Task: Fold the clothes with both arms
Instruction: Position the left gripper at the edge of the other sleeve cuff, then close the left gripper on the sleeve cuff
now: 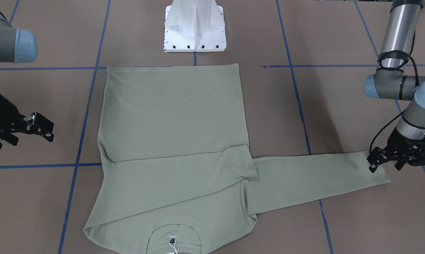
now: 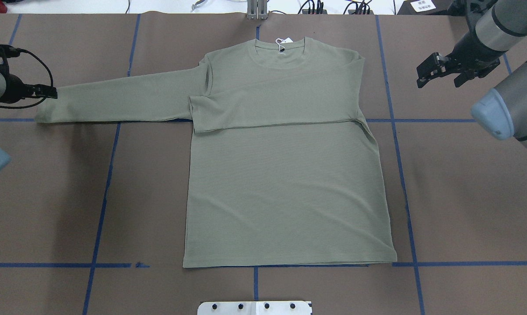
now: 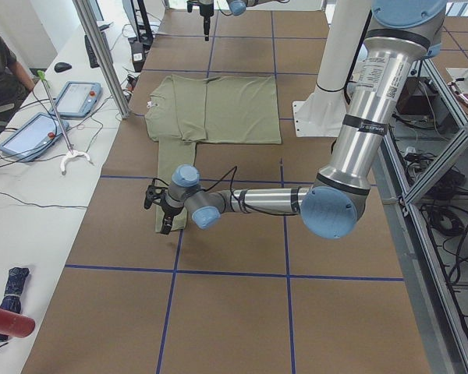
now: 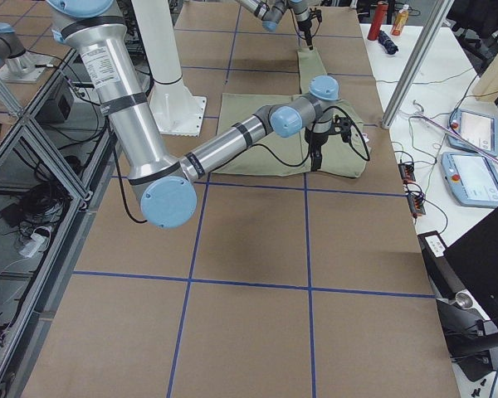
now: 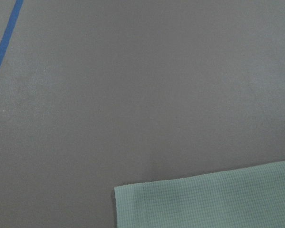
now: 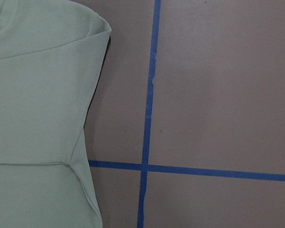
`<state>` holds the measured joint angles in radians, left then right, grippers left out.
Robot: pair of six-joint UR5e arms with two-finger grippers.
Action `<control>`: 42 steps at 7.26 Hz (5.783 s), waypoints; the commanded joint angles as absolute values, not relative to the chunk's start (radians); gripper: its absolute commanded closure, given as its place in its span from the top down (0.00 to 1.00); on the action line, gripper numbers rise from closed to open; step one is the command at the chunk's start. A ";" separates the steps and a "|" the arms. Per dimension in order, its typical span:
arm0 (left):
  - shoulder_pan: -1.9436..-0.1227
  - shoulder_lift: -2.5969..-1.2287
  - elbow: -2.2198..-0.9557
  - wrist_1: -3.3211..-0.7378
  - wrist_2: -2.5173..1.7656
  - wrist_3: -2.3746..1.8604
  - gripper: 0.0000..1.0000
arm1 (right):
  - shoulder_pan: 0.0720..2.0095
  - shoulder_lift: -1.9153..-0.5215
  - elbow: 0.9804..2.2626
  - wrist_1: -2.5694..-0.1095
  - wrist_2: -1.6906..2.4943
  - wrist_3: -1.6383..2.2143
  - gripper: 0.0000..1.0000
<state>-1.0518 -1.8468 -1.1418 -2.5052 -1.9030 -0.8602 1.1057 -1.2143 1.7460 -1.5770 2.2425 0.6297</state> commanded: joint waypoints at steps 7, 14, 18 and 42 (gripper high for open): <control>-1.045 -1.839 -1.123 -2.519 -1.901 -0.865 0.98 | 1.112 -1.235 1.756 -1.578 2.261 0.623 1.00; -1.022 -1.836 -1.132 -2.520 -1.908 -0.900 0.94 | 1.126 -1.233 1.756 -1.578 2.287 0.623 1.00; -1.022 -1.835 -1.127 -2.520 -1.908 -0.899 0.91 | 1.127 -1.230 1.755 -1.578 2.287 0.623 1.00; -1.037 -1.809 -1.150 -2.510 -1.948 -0.905 0.80 | 1.127 -1.232 1.758 -1.578 2.287 0.632 1.00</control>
<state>-1.0364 -1.8088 -1.1505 -2.5084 -1.9482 -0.9035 1.1275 -1.2318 1.7579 -1.5785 2.2872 0.6320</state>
